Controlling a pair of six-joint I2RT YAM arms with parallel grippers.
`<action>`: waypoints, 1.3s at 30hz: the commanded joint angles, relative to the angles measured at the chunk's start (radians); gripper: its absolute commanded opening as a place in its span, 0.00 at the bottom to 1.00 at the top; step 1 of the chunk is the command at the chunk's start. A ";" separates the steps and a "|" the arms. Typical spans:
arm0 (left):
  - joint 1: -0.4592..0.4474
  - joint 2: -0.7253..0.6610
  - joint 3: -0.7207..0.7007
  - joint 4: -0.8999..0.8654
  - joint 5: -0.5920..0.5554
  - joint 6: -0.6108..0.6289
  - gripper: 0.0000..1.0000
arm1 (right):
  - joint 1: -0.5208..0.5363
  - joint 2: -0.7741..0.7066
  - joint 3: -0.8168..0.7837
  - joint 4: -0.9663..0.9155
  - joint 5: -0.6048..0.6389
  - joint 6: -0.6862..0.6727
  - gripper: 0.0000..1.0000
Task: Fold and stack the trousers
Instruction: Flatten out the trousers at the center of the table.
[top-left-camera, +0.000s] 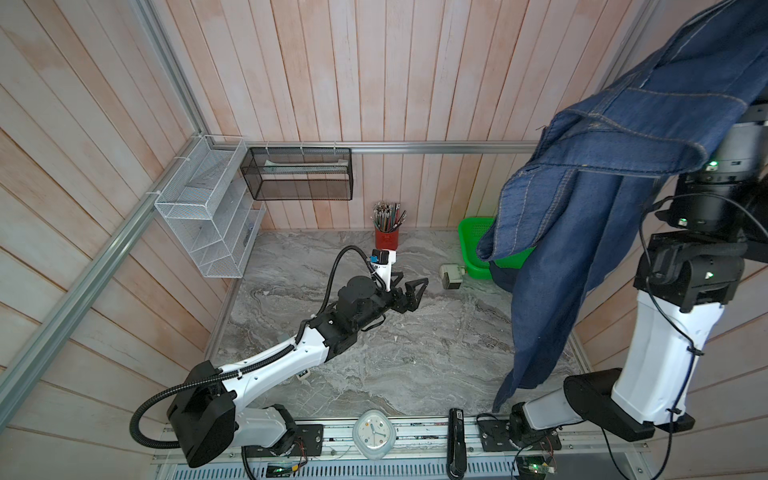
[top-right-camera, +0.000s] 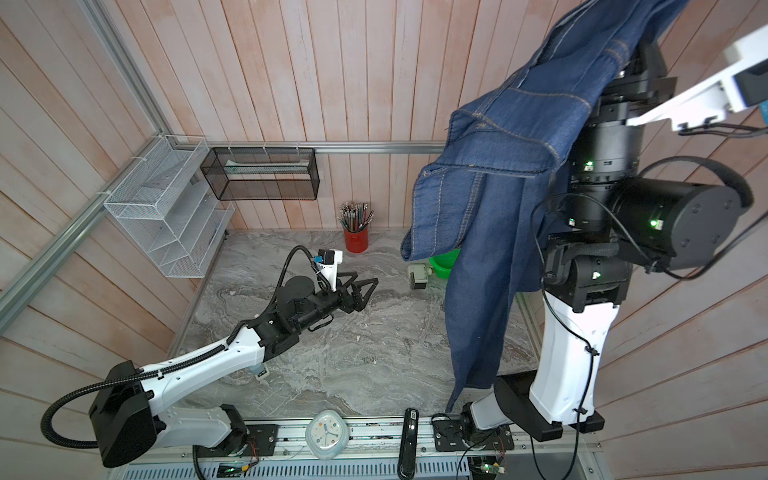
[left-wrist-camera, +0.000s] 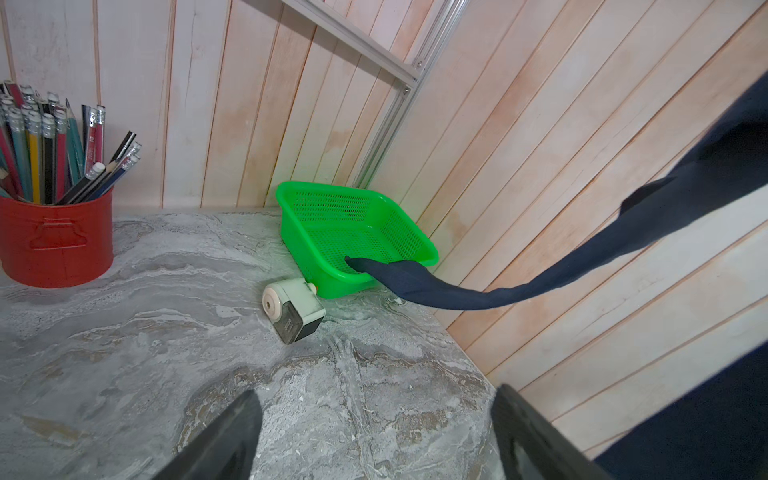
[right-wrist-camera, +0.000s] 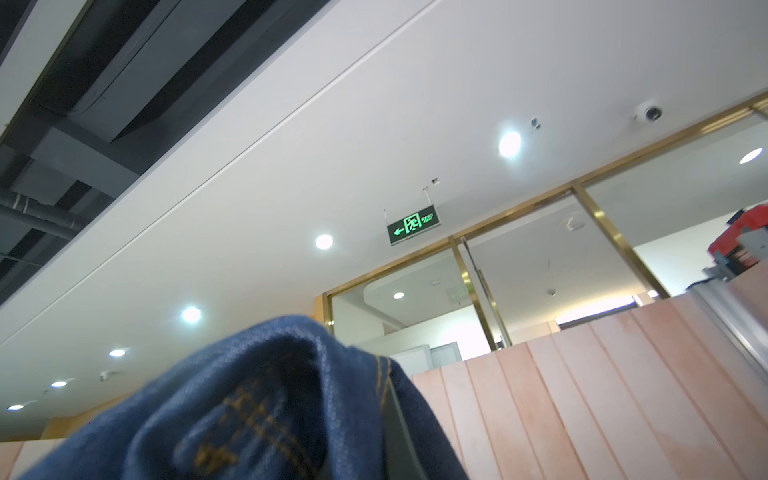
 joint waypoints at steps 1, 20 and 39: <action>-0.001 -0.089 -0.066 0.086 -0.010 0.054 0.93 | 0.078 0.039 -0.014 -0.035 -0.085 0.058 0.00; -0.002 -0.545 -0.181 -0.036 -0.301 0.252 1.00 | 0.505 0.458 0.158 -0.045 -0.155 0.080 0.00; 0.008 -0.627 -0.100 -0.212 -0.882 0.566 1.00 | 0.477 0.273 -0.194 -0.013 -0.195 0.095 0.00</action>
